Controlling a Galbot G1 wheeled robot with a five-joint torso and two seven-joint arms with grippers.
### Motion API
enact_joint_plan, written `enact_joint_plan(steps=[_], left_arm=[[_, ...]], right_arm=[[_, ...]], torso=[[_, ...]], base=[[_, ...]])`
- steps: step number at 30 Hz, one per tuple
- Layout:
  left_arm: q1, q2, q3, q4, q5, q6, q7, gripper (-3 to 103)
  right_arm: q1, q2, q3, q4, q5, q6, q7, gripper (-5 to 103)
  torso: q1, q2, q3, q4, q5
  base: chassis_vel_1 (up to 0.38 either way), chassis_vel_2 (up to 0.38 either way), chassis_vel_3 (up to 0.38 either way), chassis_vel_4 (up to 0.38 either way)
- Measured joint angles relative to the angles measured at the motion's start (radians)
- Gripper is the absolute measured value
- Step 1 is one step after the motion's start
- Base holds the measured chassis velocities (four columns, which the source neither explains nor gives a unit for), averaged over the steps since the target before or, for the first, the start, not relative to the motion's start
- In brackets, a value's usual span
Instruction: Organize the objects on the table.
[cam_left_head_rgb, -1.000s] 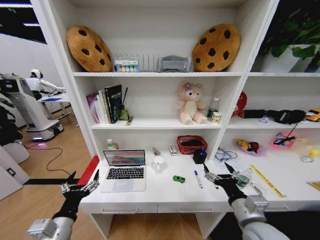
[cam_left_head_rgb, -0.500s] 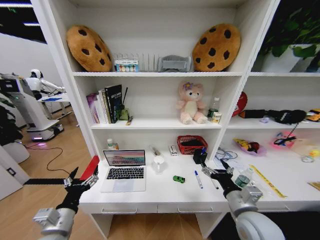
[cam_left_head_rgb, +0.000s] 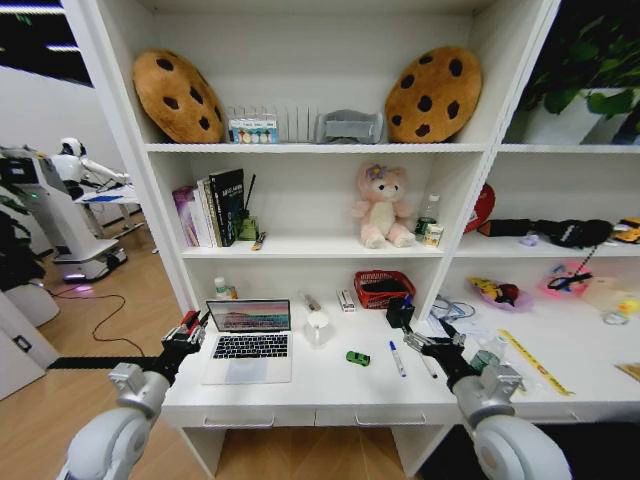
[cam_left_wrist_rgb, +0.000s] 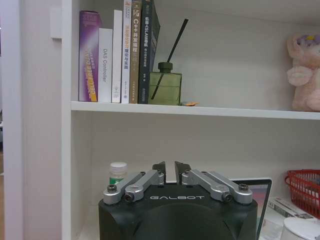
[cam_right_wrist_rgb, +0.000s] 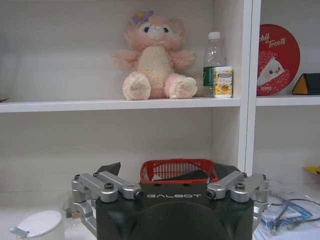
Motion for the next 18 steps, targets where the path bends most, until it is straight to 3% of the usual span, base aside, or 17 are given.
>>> enact_joint_plan(steps=[4,13,15,16,18], left_arm=[[-0.116,0.064,0.073,0.052,-0.047,0.063,-0.015,1],[-0.346,0.113,0.221,0.166,-0.116,0.131,-0.075,0],[-0.408,0.122,0.268,0.193,-0.142,0.209,-0.087,0],[-0.408,0.122,0.268,0.193,-0.142,0.209,-0.087,0],[-0.463,0.134,0.312,0.202,-0.200,0.331,-0.140,0]], right_arm=[[-0.006,-0.010,-0.004,-0.002,0.000,0.000,-0.020,100],[-0.024,-0.051,-0.015,-0.001,0.004,-0.011,-0.051,100],[-0.015,-0.082,-0.017,-0.004,0.014,-0.014,-0.050,100],[-0.015,-0.082,-0.017,-0.004,0.014,-0.014,-0.050,100],[-0.007,-0.104,-0.022,-0.012,0.016,-0.014,-0.049,100]], torso=[[0.000,0.000,0.000,-0.0001,0.0000],[0.000,0.000,0.000,-0.0003,-0.0002],[0.000,0.000,0.000,-0.0002,-0.0003],[0.000,0.000,0.000,-0.0002,-0.0003],[0.000,0.000,0.000,0.0001,-0.0002]], base=[[0.000,0.000,0.000,0.000],[0.000,0.000,0.000,0.000],[0.000,0.000,0.000,0.000],[0.000,0.000,0.000,0.000],[0.000,0.000,0.000,0.000]])
